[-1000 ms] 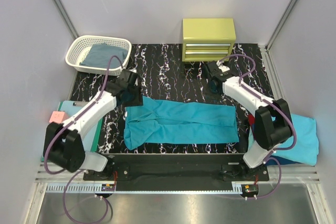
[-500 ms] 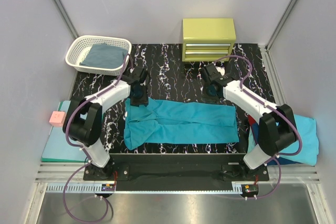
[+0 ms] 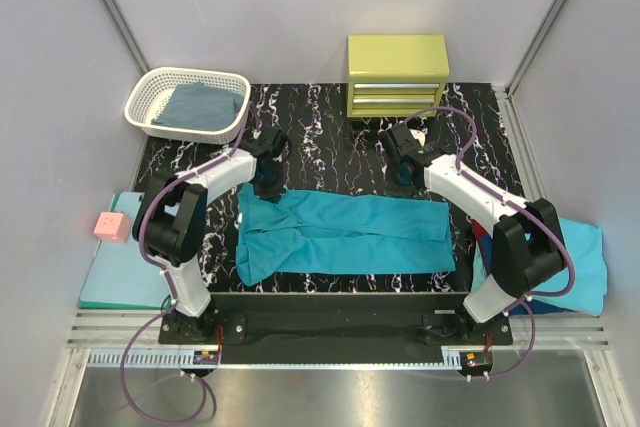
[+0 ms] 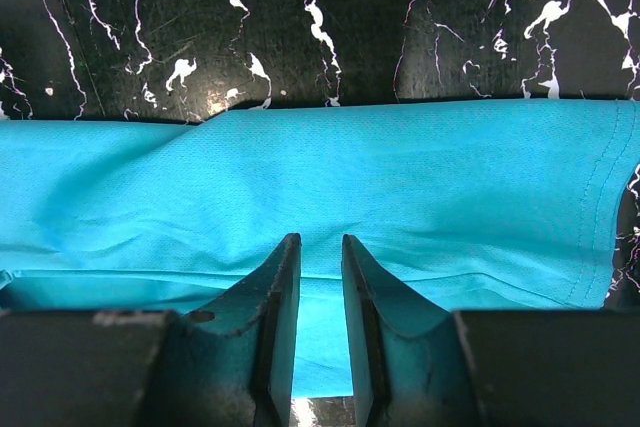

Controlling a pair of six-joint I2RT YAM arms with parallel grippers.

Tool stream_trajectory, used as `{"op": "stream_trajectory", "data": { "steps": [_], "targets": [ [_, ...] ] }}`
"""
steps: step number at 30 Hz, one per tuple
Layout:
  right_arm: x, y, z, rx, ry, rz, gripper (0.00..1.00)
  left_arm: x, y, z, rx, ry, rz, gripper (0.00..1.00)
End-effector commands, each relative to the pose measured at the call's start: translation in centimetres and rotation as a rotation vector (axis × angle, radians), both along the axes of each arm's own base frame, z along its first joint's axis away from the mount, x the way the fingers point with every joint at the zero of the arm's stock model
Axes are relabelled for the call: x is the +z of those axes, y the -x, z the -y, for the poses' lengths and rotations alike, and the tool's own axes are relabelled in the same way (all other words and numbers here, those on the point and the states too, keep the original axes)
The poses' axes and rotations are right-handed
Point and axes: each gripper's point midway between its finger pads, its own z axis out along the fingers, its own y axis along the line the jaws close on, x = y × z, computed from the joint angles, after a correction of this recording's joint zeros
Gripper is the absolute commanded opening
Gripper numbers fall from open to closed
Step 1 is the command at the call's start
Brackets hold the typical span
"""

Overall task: Fold and stack the t-shirts
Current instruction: Fold the tshirt

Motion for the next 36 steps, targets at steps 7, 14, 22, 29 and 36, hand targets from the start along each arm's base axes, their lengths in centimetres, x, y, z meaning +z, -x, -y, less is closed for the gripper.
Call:
{"op": "stream_trajectory", "data": {
  "steps": [7, 14, 22, 29, 36],
  "targets": [
    [-0.2, -0.1, -0.6, 0.025, -0.007, 0.009, 0.29, 2.7, 0.7, -0.4, 0.002, 0.028, 0.07, 0.07],
    [-0.7, -0.5, -1.8, 0.02, -0.061, -0.003, 0.33, 5.5, 1.0, -0.5, 0.007, 0.055, 0.131, 0.44],
    [-2.8, 0.4, -2.3, 0.035, -0.078, -0.052, 0.31, 5.7, 4.1, 0.2, -0.033, 0.114, 0.096, 0.43],
    [-3.9, 0.6, -2.5, 0.027, -0.078, -0.076, 0.3, 4.8, 6.7, 1.3, -0.074, 0.123, 0.065, 0.43],
    [-3.3, 0.3, -2.5, 0.021, -0.078, -0.056, 0.3, 4.0, 7.1, 1.5, -0.085, 0.108, 0.051, 0.38]
  ]
}}
